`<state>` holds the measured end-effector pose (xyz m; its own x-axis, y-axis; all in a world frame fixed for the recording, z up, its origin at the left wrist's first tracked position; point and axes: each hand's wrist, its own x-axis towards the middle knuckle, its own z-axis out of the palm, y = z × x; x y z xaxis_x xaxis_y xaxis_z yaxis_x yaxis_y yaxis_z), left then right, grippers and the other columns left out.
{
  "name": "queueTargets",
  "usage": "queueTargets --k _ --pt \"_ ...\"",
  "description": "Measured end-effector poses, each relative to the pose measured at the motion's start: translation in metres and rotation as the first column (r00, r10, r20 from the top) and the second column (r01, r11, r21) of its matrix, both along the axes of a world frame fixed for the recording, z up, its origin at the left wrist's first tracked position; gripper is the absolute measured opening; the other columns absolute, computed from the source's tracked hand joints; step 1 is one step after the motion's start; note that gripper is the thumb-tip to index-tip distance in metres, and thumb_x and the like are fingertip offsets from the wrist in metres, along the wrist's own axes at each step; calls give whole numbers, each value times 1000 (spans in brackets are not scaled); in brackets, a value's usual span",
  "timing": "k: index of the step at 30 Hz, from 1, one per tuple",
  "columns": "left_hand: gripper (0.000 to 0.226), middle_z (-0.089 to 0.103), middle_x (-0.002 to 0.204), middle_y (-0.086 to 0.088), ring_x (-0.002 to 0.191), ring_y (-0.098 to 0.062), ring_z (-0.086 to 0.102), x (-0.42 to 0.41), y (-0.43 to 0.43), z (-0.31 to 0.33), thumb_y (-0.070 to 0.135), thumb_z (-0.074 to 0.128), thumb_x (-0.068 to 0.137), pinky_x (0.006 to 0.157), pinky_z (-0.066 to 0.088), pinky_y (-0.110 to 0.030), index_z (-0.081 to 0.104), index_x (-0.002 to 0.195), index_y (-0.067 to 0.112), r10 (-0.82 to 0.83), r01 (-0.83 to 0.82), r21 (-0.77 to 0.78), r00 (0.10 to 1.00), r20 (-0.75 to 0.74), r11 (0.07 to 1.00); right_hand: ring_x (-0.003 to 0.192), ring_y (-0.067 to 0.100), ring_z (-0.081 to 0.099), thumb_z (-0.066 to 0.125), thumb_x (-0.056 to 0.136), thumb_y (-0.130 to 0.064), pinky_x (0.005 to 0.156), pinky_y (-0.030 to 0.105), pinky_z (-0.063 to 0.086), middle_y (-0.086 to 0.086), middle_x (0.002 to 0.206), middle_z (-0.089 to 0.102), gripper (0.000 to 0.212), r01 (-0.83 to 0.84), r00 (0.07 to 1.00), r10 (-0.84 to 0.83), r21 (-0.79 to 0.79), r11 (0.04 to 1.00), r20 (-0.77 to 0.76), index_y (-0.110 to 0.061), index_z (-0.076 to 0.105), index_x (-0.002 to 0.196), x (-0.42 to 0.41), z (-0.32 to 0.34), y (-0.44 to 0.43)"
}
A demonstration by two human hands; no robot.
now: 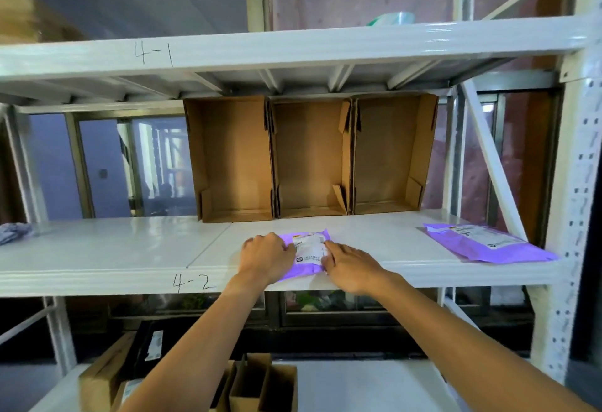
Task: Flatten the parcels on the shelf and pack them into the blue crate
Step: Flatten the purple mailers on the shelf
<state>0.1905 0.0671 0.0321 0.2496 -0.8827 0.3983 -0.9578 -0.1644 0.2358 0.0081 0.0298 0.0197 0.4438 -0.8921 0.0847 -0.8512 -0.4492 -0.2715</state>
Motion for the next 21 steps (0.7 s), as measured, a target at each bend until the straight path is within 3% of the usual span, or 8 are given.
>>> queueTargets --k 2,6,9,12,14,16,18,21 --pt "38 69 115 -8 103 -30 60 -9 -7 5 37 41 99 96 48 -38 71 109 15 -70 68 -29 995 -77 997 144 26 32 25 105 -49 115 41 29 4 162 27 57 2 1000 -3 22 1000 15 -28 15 158 -2 5 1" --pt "45 45 153 -8 138 -28 41 -22 -26 10 34 30 108 112 32 -37 49 144 14 -235 259 109 953 -193 960 121 23 49 27 105 -46 101 39 43 9 143 46 48 15 994 -25 83 996 109 -20 38 144 1 20 -5" --pt "41 51 147 -9 128 -26 51 -26 -37 6 29 27 108 107 38 -37 49 139 15 -330 359 188 929 -167 914 137 24 39 24 106 -45 110 38 33 6 155 36 51 -21 974 16 19 1000 226 -20 33 150 5 26 -11" --pt "42 56 140 -13 119 -31 58 -25 -48 -1 26 30 109 102 45 -41 38 148 12 -328 337 225 942 -74 914 146 20 29 25 108 -37 118 37 26 -1 162 28 49 -94 951 84 21 995 296 -26 27 155 15 22 -24" --pt "44 55 142 -14 118 -33 59 -24 -49 -3 23 33 108 99 46 -44 36 149 9 -314 311 216 949 -22 925 136 18 42 25 107 -34 114 36 33 1 153 42 44 -91 948 66 67 994 311 -26 42 147 20 19 -36" --pt "42 50 146 -15 122 -35 56 -21 -54 -4 18 34 108 100 47 -48 38 148 5 -305 304 193 952 -25 933 115 16 53 23 107 -34 104 37 41 3 131 58 39 -71 952 32 118 990 303 -22 56 124 24 20 -46" --pt "41 49 146 -16 126 -34 54 -18 -57 -6 17 33 108 102 47 -49 40 146 4 -294 299 188 954 -57 935 100 15 56 23 106 -36 96 39 44 3 112 62 39 -67 960 26 138 988 280 -20 59 108 26 22 -56" --pt "43 51 143 -13 126 -29 51 -18 -61 -5 30 26 107 106 43 -47 46 140 12 -289 298 231 955 -72 926 104 16 56 22 106 -41 99 40 44 3 117 62 42 -69 960 24 152 986 278 -21 59 111 28 19 -64"
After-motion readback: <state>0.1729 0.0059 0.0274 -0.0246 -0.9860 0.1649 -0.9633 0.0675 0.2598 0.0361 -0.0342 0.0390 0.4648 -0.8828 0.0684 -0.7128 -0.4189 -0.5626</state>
